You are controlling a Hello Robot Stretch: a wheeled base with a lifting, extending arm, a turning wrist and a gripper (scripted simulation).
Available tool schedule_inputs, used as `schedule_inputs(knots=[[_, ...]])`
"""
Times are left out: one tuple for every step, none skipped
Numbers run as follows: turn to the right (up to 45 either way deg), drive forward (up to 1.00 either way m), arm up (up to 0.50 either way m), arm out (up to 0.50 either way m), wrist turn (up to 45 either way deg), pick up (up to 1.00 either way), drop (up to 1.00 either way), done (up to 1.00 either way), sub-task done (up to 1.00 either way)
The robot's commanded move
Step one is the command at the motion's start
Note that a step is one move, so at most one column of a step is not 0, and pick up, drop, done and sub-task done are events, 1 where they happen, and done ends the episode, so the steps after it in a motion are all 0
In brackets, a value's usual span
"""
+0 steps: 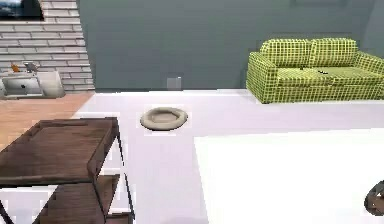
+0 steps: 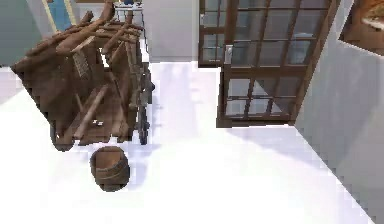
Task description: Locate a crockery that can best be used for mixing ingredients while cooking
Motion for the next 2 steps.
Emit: schedule_inputs(knots=[[39.0,0.00,0.00,0.00,0.0,0.00,0.00,0.00,0.00],[0.0,0.60,0.00,0.00,0.0,0.00,0.00,0.00,0.00]])
